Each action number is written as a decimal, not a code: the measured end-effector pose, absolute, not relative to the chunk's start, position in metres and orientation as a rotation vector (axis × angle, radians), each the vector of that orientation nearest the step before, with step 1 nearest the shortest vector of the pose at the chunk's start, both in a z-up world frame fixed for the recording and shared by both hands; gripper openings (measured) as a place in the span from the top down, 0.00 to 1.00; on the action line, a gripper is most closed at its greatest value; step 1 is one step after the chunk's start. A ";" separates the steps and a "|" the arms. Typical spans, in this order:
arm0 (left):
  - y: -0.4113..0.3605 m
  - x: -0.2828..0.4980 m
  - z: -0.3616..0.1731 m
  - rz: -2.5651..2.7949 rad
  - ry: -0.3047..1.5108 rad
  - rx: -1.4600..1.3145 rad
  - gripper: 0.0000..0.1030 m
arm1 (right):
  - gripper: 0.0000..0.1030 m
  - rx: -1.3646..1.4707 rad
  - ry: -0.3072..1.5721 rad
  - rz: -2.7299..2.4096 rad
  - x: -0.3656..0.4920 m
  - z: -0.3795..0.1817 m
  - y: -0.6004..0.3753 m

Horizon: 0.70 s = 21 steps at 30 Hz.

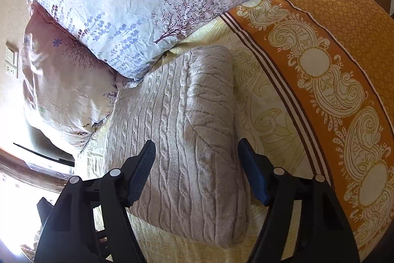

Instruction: Fold small clothes

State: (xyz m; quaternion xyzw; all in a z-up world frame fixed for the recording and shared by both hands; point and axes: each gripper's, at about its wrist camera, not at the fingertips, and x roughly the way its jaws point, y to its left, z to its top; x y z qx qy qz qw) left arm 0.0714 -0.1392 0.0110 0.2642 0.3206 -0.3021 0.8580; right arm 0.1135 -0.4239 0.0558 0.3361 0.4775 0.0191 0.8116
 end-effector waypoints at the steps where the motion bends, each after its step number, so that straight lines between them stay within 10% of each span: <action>1: -0.141 0.069 0.010 -0.627 0.655 0.582 0.63 | 0.37 0.724 1.022 0.039 0.113 0.054 -0.424; 14: -0.129 0.074 0.014 -0.642 0.732 0.457 0.78 | 0.79 0.803 1.010 0.034 0.115 0.045 -0.430; 21: -0.121 0.088 0.016 -0.658 0.821 0.325 0.81 | 0.83 0.782 1.010 0.031 0.119 0.046 -0.429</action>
